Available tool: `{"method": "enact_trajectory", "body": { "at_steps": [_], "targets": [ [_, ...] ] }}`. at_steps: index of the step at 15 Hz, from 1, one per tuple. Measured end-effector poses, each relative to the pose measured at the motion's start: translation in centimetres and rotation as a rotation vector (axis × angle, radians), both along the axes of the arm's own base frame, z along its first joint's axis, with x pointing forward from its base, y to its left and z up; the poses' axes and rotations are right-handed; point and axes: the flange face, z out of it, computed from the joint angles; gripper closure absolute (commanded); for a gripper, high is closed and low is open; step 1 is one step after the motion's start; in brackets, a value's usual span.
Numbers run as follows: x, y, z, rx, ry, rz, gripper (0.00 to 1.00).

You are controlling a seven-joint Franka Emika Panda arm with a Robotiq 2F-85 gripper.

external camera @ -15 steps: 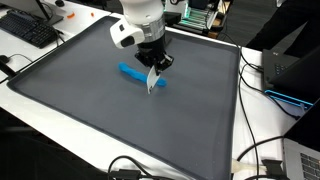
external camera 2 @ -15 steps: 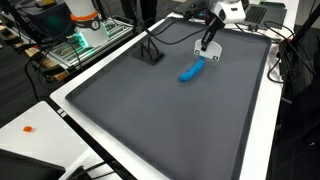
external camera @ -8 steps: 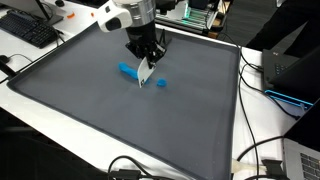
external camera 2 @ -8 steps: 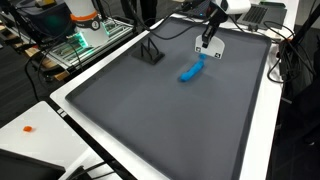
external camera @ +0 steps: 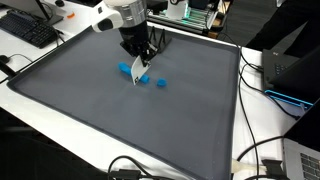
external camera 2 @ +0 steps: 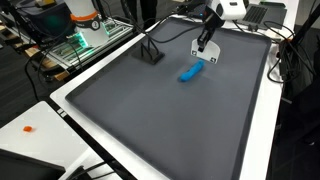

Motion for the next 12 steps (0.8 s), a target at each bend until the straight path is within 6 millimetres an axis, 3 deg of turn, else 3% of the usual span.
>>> {"method": "enact_trajectory", "body": {
  "at_steps": [12],
  "targets": [
    [-0.2, -0.3, -2.0, -0.031, 0.026, 0.028, 0.99]
  ]
}}
